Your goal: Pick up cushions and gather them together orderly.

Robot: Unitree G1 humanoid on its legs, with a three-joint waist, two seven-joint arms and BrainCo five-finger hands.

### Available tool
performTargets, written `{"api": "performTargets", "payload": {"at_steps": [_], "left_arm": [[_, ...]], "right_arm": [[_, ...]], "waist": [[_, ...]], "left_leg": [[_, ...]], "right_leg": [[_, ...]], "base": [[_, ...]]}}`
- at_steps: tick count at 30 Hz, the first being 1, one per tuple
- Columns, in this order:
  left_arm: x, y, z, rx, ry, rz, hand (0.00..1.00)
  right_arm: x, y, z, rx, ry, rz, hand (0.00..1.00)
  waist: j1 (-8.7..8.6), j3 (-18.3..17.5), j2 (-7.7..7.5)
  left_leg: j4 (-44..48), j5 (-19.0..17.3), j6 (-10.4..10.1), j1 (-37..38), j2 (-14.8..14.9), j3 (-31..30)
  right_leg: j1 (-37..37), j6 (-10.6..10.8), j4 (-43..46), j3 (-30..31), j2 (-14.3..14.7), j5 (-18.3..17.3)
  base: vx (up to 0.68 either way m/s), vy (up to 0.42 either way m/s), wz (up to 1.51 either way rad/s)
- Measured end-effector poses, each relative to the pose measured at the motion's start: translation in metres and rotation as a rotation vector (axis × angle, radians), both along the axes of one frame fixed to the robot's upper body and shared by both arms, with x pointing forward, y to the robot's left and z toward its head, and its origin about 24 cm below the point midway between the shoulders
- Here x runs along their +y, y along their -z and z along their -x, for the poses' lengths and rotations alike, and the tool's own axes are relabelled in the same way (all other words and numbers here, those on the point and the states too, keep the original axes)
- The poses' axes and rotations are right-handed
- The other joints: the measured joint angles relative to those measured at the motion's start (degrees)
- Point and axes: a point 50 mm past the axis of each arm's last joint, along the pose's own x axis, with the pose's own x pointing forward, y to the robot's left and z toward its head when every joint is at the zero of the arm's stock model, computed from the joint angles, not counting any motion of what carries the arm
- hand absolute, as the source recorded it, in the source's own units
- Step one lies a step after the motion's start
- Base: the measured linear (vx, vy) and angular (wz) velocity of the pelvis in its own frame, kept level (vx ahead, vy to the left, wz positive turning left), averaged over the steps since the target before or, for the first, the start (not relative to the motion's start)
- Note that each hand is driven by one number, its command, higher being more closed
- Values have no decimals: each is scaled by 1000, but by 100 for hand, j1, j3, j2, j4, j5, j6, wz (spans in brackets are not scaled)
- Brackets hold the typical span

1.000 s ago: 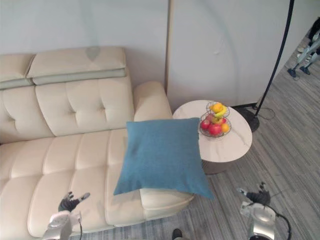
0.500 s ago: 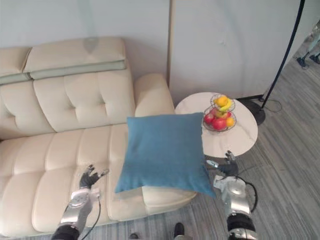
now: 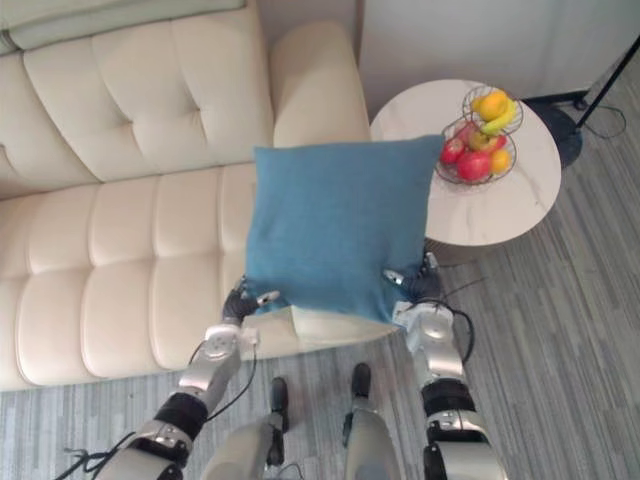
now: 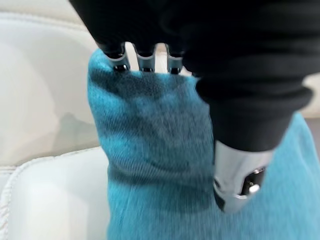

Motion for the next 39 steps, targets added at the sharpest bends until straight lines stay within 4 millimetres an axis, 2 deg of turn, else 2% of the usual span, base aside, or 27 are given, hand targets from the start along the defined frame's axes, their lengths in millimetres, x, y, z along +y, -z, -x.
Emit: {"api": "performTargets", "payload": {"at_steps": [3, 5, 7, 9, 13, 18, 22, 23, 26, 27, 31, 32, 39], "left_arm": [[0, -12, -9, -37, -6, -15, 100], [3, -15, -12, -47, -19, -14, 100], [-1, -31, -15, -105, -19, 31, 100], [-3, -37, -16, -130, -24, 56, 100], [-10, -53, -16, -193, -5, 104, 100], [-18, -64, -10, -252, 26, 141, 100], [-14, -50, 4, -209, 12, 156, 100], [-13, -45, 11, -197, 8, 164, 100], [-10, -37, 28, -180, -2, 190, 100], [-8, -32, 38, -168, -6, 204, 100], [1, -27, 60, -157, -30, 241, 100], [4, -26, 68, -157, -37, 254, 100], [16, -24, 98, -144, -80, 286, 100]], "right_arm": [[5, -11, -1, -55, -10, -15, 100], [5, -13, 0, -68, -4, -41, 100], [5, -15, 2, -90, 2, -81, 100], [5, -16, 5, -102, 0, -85, 100], [9, -11, 16, -105, -17, -116, 100], [8, -1, 35, -93, -7, -159, 100], [13, 13, 48, -49, -5, -191, 100], [15, 15, 55, -50, -15, -196, 100], [17, 10, 70, -81, -33, -208, 100], [20, 10, 77, -89, -43, -215, 100], [28, 6, 91, -110, -80, -231, 100], [31, 6, 99, -111, -84, -240, 100], [42, 2, 121, -115, -122, -169, 100]], "waist": [[18, 4, -4], [15, 4, -3], [32, 3, -1], [43, 3, -2], [118, -3, 1], [105, -47, 7], [68, -249, -2], [65, -402, 14], [41, -476, 17], [23, -635, 13], [22, -822, 5], [34, -941, 9], [157, -1102, 11]], "left_leg": [[-33, 17, -72, -185, 175, 435], [-80, 114, -73, -164, 209, 516], [-55, 177, -133, -151, 227, 566], [-54, 178, -134, -123, 227, 591], [-106, 177, -135, 158, 218, 734], [-286, 175, -137, 536, 214, 726], [-398, 176, -139, 743, 224, 727], [-429, 177, -139, 760, 228, 716], [-461, 177, -139, 1074, 240, 640], [-479, 176, -139, 1094, 241, 603], [-497, 171, -144, 1261, 242, 546], [-498, 154, -160, 1271, 254, 522], [-327, -93, -224, 1428, 313, 343]], "right_leg": [[-273, -50, 95, -5, 22, -22], [-295, -64, 124, -19, 39, -15], [-293, -70, 149, -4, 48, -21], [-273, -69, 149, 5, 48, -22], [-33, -52, 114, 60, 47, -52], [352, -35, -44, 19, 63, -67], [575, -24, -199, 8, 105, -41], [619, -17, -270, -3, 118, -28], [1063, -10, -481, -77, 145, -13], [1130, -9, -552, -126, 151, -13], [1345, -6, -621, -149, 163, -13], [1394, 4, -671, -163, 184, -7], [1828, 50, -748, -360, 213, -88]], "base": [[-64, -49, -1], [1, -50, -2], [57, -23, -3], [57, 8, -4], [52, 15, -8], [7, 2, -1], [31, 8, 0], [68, 9, 3], [59, 8, 10], [57, 7, 17], [25, -3, 8], [-9, -6, 9], [-39, -10, 14]]}}
